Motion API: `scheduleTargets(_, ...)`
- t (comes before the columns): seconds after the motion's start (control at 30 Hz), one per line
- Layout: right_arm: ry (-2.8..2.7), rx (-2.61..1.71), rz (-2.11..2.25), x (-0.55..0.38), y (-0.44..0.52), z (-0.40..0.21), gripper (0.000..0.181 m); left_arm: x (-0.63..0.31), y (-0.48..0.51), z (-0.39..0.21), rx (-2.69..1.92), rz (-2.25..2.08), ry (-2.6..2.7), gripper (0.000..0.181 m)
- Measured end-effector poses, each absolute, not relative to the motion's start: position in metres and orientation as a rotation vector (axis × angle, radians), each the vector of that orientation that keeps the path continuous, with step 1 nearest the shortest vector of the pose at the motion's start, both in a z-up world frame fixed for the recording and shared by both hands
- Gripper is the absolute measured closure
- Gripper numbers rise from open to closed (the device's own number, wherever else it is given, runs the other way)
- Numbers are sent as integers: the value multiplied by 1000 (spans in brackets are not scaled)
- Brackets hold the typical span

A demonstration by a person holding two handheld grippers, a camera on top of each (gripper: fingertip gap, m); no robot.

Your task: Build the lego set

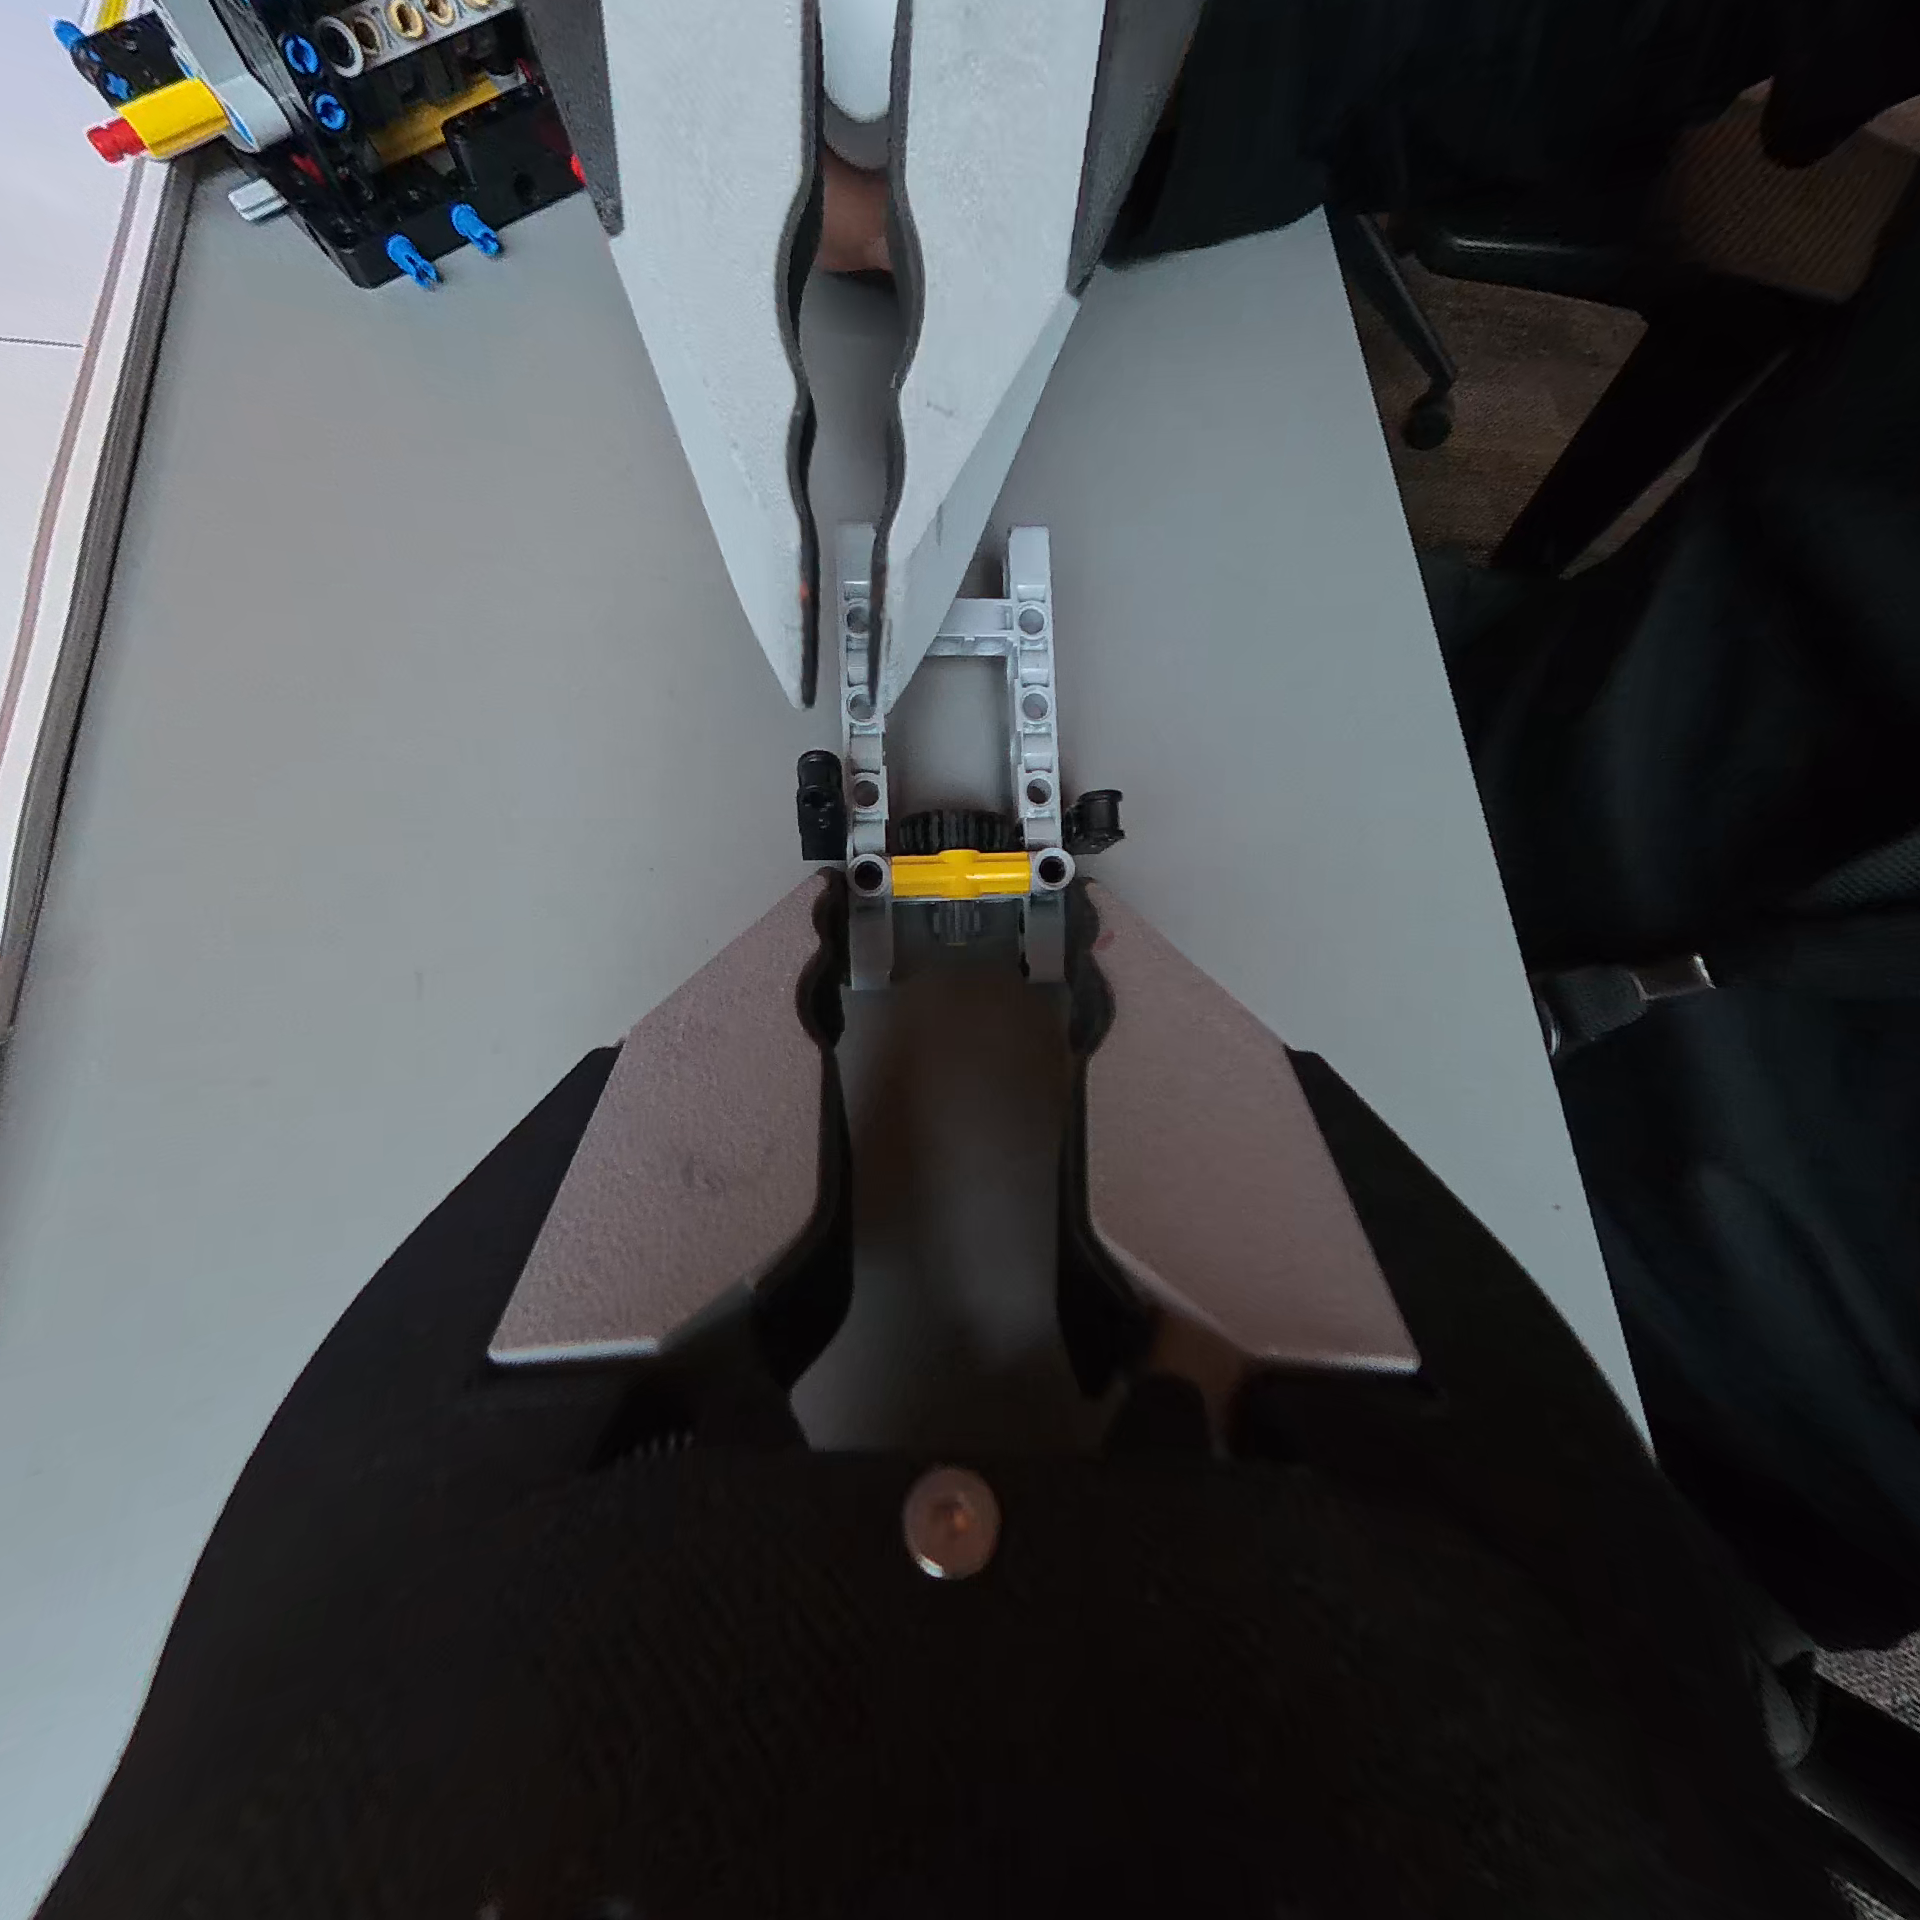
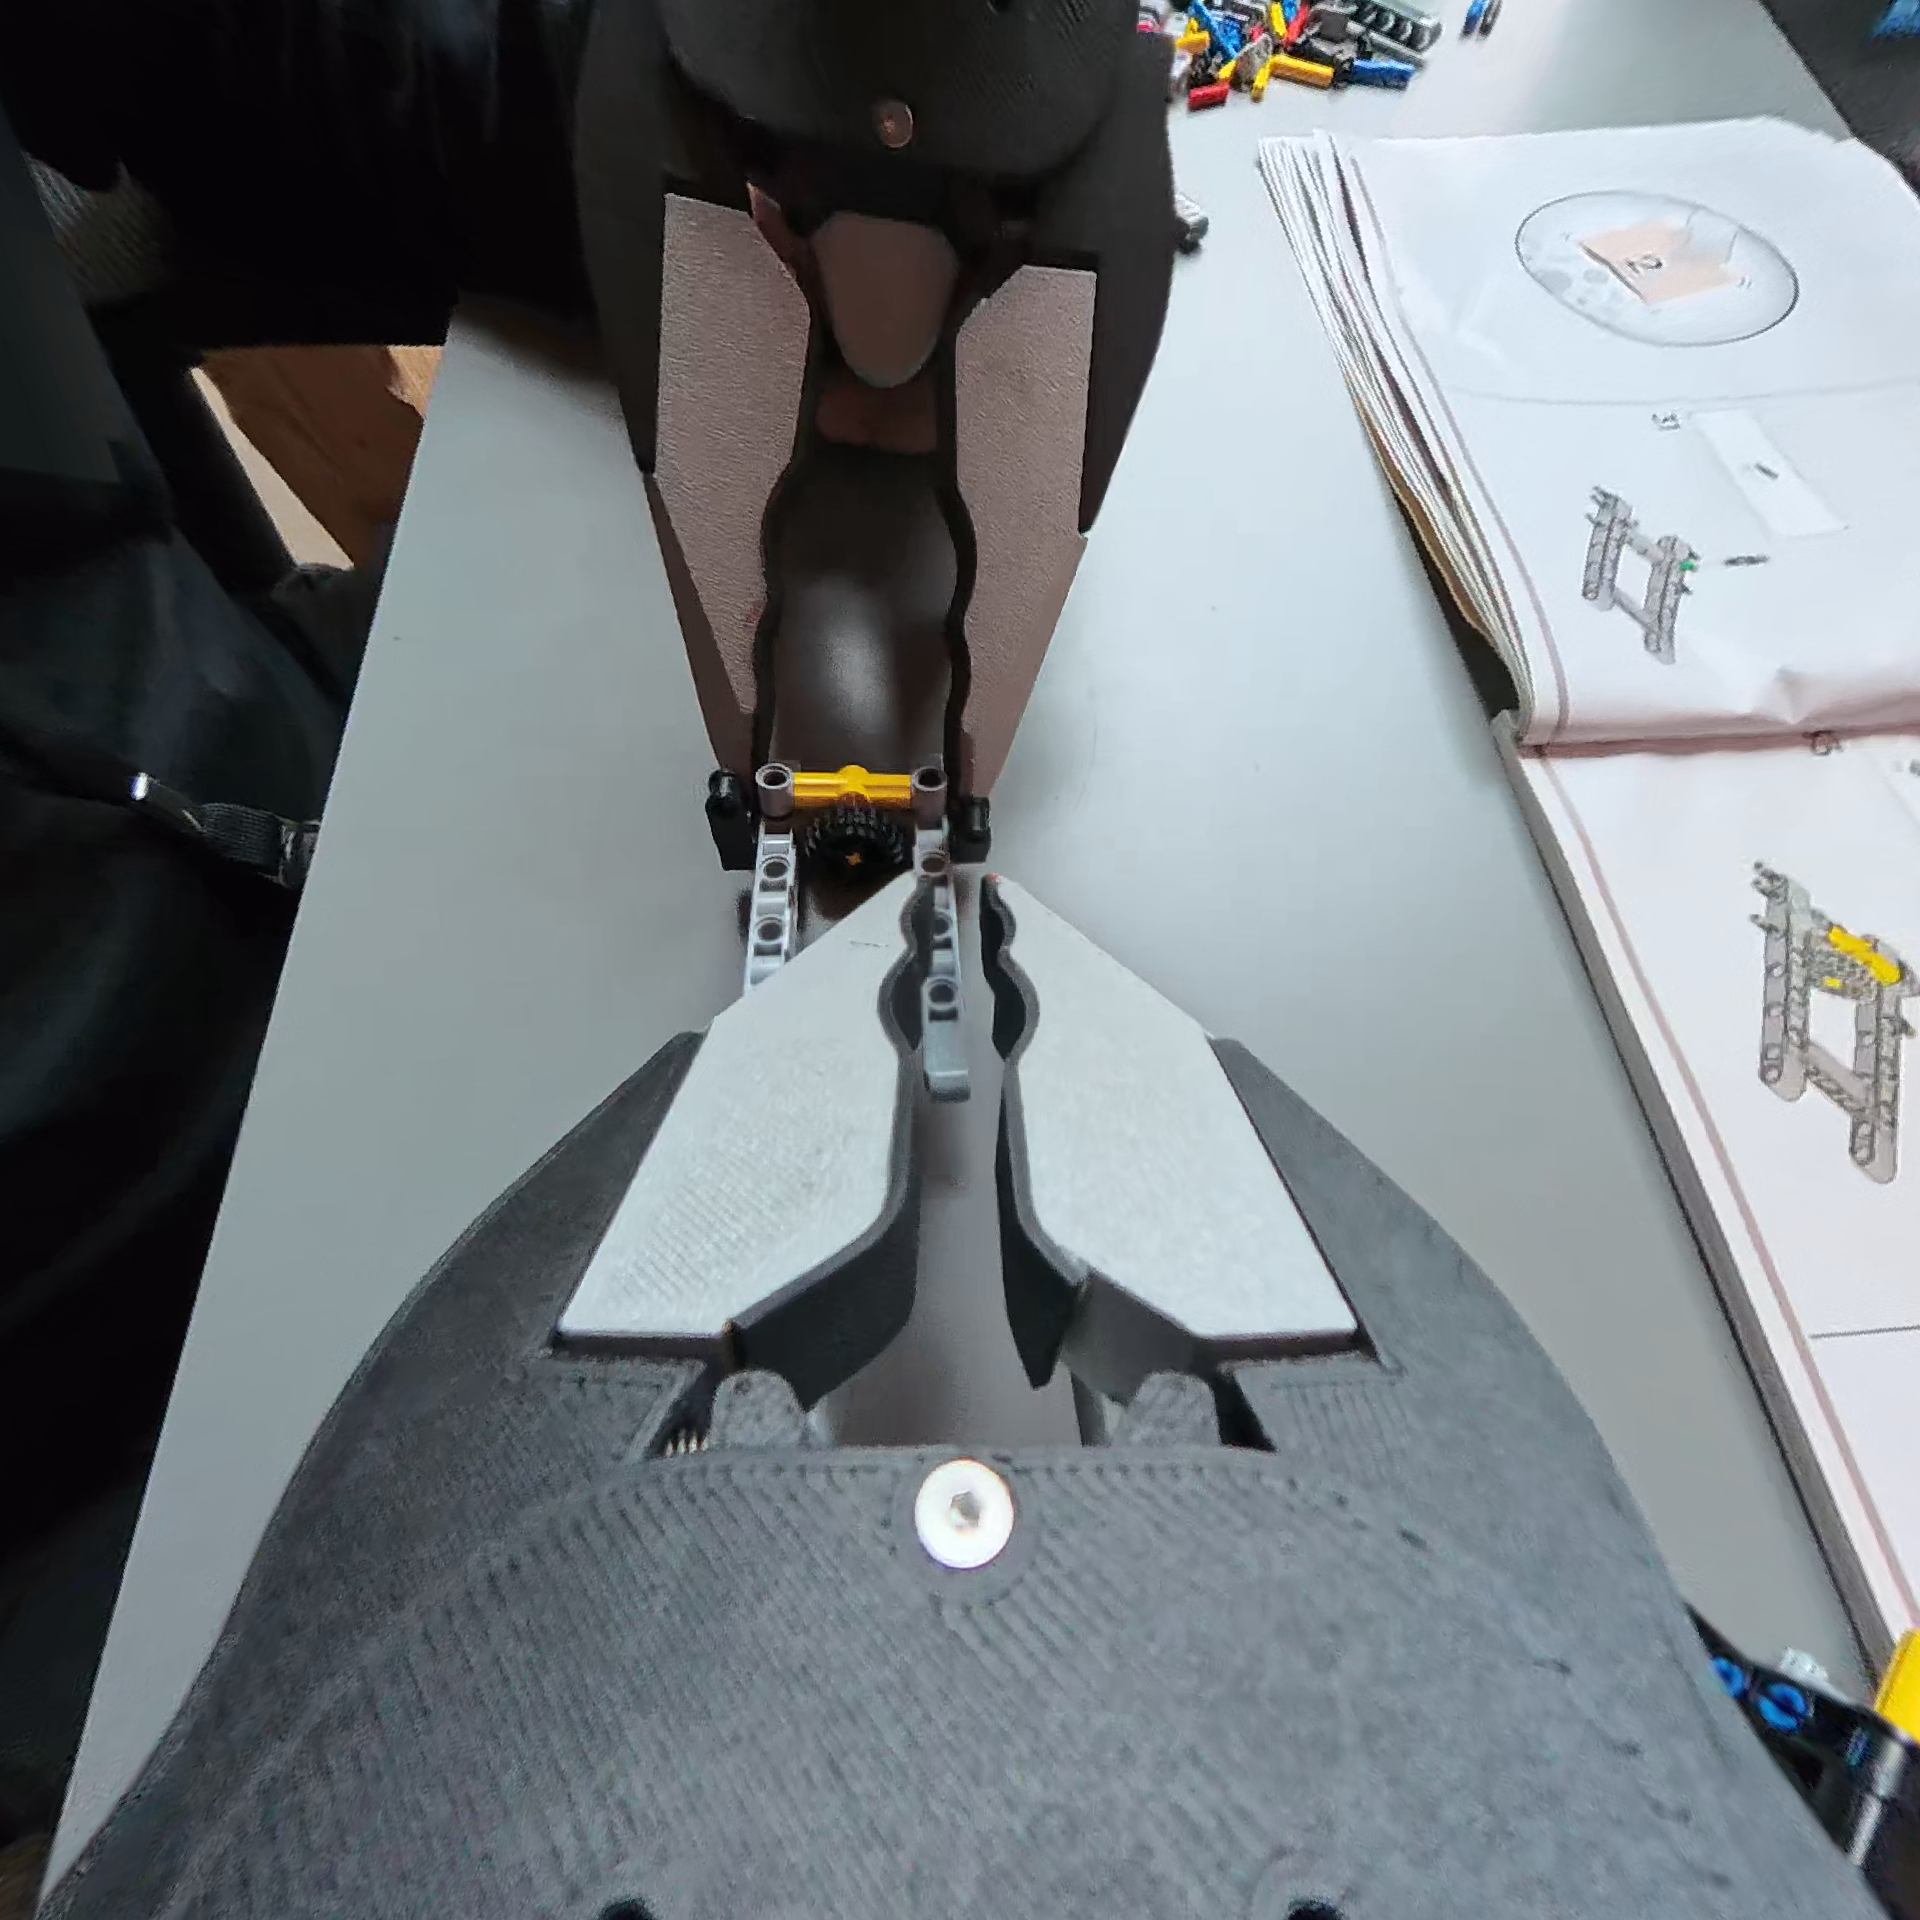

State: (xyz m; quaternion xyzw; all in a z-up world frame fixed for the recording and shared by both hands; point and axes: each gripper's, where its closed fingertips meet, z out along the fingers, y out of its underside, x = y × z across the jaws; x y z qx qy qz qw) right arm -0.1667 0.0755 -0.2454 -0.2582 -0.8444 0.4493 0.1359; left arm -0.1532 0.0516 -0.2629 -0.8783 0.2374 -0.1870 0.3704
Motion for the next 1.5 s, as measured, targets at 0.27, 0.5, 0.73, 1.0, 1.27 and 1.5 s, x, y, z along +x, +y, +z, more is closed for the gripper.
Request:
scheduleTargets(0.27, -2481, -746, 1249, -172, 68, -252, 180, -150, 52, -263, -2248, -469, 637, 142)
scheduleTargets(0.5, -2448, -681, 1195, -175, 61, -251, 179, -148, 52, -263, -2255, -513, 627, 142)
scheduleTargets(0.73, -2456, -701, 1271, -171, 63, -248, 173, -148, 51, -263, -2249, -486, 638, 142)
scheduleTargets(1.0, -2533, -707, 1214, -167, 64, -258, 166, -147, 51, -263, -2245, -477, 656, 142)
scheduleTargets(1.27, -2462, -707, 1364, -171, 59, -242, 162, -144, 50, -263, -2237, -481, 681, 142)
scheduleTargets(1.5, -2511, -706, 1291, -171, 57, -251, 171, -144, 52, -263, -2239, -470, 677, 142)
